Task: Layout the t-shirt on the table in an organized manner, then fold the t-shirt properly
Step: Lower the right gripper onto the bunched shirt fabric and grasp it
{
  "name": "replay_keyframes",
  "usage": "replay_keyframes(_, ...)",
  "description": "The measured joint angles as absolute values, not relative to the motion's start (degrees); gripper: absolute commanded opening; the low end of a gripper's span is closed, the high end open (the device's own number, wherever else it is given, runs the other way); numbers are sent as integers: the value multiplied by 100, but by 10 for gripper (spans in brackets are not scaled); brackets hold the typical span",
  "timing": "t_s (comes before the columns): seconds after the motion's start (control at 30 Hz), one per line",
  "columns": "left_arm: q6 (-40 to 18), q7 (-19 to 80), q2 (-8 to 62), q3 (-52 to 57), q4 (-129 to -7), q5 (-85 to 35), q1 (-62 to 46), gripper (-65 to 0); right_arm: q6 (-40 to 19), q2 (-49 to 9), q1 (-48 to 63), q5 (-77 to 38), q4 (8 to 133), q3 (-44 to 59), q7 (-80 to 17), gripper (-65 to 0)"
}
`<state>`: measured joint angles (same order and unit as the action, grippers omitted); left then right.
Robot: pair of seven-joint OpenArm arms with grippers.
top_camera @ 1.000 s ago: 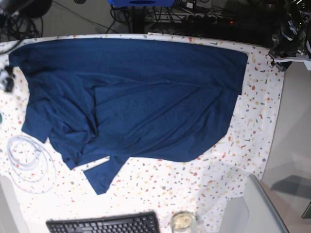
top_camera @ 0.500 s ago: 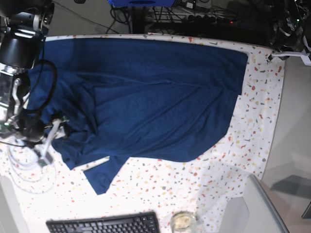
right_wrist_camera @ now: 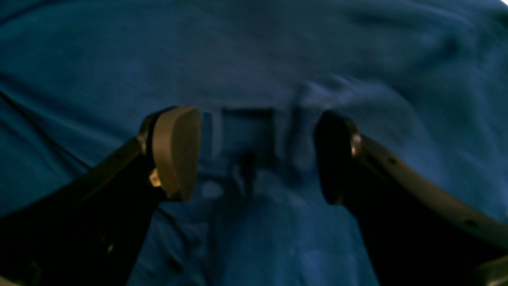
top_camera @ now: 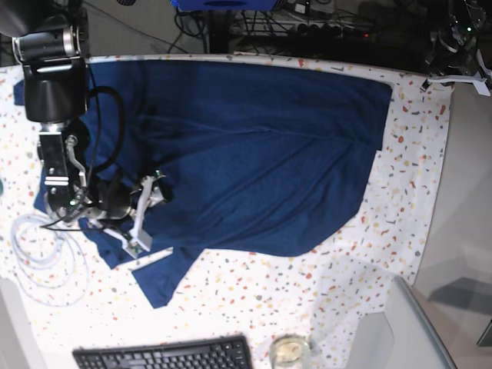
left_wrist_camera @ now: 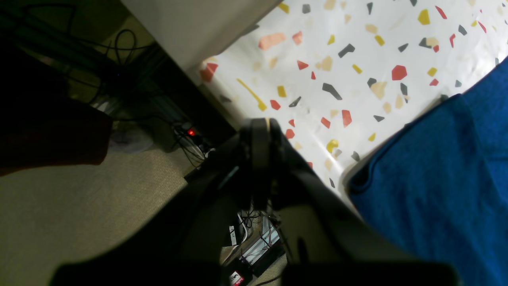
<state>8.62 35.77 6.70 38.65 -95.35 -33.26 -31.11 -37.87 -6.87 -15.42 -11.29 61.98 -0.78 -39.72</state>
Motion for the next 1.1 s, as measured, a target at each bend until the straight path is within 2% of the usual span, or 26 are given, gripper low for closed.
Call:
replay_keyframes(0.07, 862, 3577, 672, 3865, -9535, -3326, -3111, -650, -3780, -676, -1566, -1155, 6180, -78, -3933, -318)
replay_keyframes(0.1, 862, 3577, 670, 3865, -9533, -3326, -3114, -650, -3780, -690, -1568, -1151, 6180, -75, -3933, -377)
replay_keyframes(0.2, 862, 3575, 670, 3865, -9533, -3328, -3111, -650, -3780, -738, -1564, -1135, 6178, -58, -3907, -617)
replay_keyframes(0.23, 862, 3575, 670, 3865, -9533, -3326, -3111, -650, -3776, -740, -1564, -1131, 6178, -49, -3918, -650)
replay_keyframes(0.3, 862, 3575, 670, 3865, -9533, -3326, -3111, -650, -3774, -744, -1564, -1133, 6180, -49, -3916, -626)
replay_keyframes(0.43, 862, 3575, 670, 3865, -9533, -3328, -3111, -650, -3774, -753, -1494, -1129, 6331, -49, -3918, -648)
replay_keyframes(0.6, 862, 3575, 670, 3863, -9533, -3328, -3109, -650, -3750, -770, -921, -1146, 7450, -51, -3955, -647)
replay_keyframes(0.73, 862, 3577, 670, 3865, -9533, -3328, -3114, -650, -3682, -705, -755, -1157, 7802, 47, -3935, -638)
replay_keyframes(0.77, 862, 3577, 670, 3865, -9533, -3326, -3111, -650, -3454, -696, -757, -1164, 7804, 110, -3920, -623)
replay_keyframes(0.8, 862, 3577, 672, 3865, -9533, -3328, -3111, -650, -3229, -690, -766, -1153, 7804, 141, -3881, -590)
replay_keyframes(0.87, 862, 3577, 672, 3865, -9533, -3326, -3111, -650, -2880, -729, -773, -1135, 7800, 139, -3909, -474)
replay_keyframes(0.93, 862, 3577, 668, 3865, -9533, -3328, -3111, -650, -2637, -742, -770, -1127, 7800, 71, -3916, -329)
replay_keyframes(1.0, 862, 3577, 670, 3863, -9533, -3326, -3111, -650, -2635, -757, -827, -1131, 7671, -62, -3900, -230)
replay_keyframes(1.1, 862, 3577, 670, 3865, -9533, -3326, -3114, -650, -2659, -714, -978, -1168, 7303, -172, -3669, -213)
